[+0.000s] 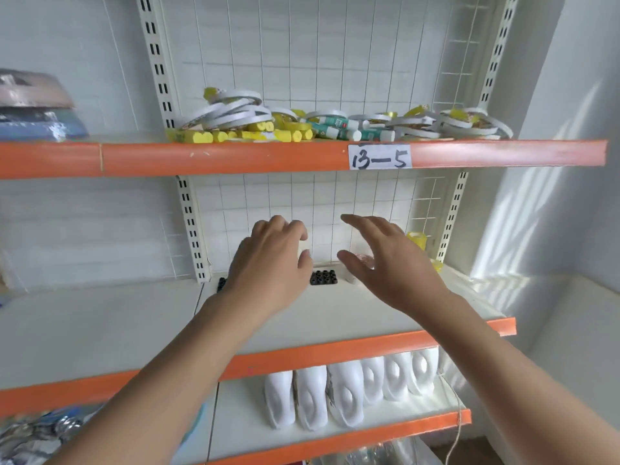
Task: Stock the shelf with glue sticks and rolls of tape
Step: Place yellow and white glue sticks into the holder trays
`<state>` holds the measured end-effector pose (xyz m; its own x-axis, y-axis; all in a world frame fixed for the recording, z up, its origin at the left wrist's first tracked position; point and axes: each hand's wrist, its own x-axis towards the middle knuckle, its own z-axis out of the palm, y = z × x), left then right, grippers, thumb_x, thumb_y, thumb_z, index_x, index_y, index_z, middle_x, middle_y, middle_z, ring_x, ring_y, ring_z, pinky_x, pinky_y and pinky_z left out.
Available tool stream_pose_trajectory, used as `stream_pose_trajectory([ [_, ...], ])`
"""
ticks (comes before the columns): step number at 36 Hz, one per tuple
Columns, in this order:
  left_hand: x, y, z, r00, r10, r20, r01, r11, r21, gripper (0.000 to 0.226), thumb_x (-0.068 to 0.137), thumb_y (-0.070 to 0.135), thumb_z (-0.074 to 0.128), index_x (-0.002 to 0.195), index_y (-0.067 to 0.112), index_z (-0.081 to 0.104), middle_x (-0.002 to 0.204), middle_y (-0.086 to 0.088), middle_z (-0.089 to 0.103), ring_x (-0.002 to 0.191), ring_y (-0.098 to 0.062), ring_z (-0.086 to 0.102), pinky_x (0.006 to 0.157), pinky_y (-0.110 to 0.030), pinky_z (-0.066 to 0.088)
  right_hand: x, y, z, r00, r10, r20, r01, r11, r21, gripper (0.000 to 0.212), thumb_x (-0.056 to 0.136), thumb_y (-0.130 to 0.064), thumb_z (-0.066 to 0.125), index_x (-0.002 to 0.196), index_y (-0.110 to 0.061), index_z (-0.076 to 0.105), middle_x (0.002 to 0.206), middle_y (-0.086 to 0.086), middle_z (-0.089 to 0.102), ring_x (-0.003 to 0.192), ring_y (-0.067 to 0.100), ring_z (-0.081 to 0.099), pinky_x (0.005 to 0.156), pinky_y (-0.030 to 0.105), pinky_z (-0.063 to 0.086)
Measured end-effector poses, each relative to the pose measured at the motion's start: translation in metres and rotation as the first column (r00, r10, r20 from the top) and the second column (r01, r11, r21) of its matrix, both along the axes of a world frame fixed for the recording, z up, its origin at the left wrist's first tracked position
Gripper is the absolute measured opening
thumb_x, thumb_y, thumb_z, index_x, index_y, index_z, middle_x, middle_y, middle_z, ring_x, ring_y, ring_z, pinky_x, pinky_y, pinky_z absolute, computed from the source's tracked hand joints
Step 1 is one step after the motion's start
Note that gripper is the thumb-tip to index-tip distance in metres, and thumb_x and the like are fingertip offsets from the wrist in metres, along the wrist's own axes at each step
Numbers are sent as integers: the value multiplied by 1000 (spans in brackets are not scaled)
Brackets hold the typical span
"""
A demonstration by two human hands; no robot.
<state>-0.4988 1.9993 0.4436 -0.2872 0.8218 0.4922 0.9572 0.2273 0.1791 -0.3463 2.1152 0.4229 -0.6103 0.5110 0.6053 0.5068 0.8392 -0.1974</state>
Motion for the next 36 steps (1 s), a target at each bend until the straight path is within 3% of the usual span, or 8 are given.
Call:
stream_pose_trajectory([
  [9,-4,-36,93,990,-48,-135,83,961,263,25,95,30,48,118,22,54,118,5,52,114,-16,43,81,-28,33,0,-34,77,988,-2,-156,41,967,250,48,90,-42,58,135,-26,51,124,-2,59,111,23,56,75,32,48],
  [13,-11,-28,118,986,-33,-160,83,946,315,24,93,29,51,115,22,56,116,3,54,112,-18,45,86,-31,38,-6,-28,102,984,17,-177,34,958,286,46,90,-42,58,134,-27,51,124,-3,59,108,22,56,78,35,50],
  [20,-29,11,141,984,14,-176,32,967,254,24,95,29,48,117,21,54,117,3,53,114,-17,43,85,-33,39,-22,4,129,990,5,-140,36,955,293,45,93,-40,57,136,-27,50,127,-1,57,114,24,53,83,36,46],
  [31,-68,93,160,977,123,-176,-116,992,46,28,91,18,50,119,21,51,120,-1,54,112,-22,50,72,-31,34,-67,83,157,1000,10,9,-11,992,124,42,98,-44,46,136,-27,49,132,1,53,120,21,49,87,35,47],
  [36,-82,116,159,963,155,-220,-167,985,-38,27,86,14,53,112,17,60,110,-5,62,103,-24,55,74,-35,48,-84,121,170,994,49,94,-44,997,-57,39,97,-43,47,131,-24,53,128,4,55,116,21,51,89,30,40],
])
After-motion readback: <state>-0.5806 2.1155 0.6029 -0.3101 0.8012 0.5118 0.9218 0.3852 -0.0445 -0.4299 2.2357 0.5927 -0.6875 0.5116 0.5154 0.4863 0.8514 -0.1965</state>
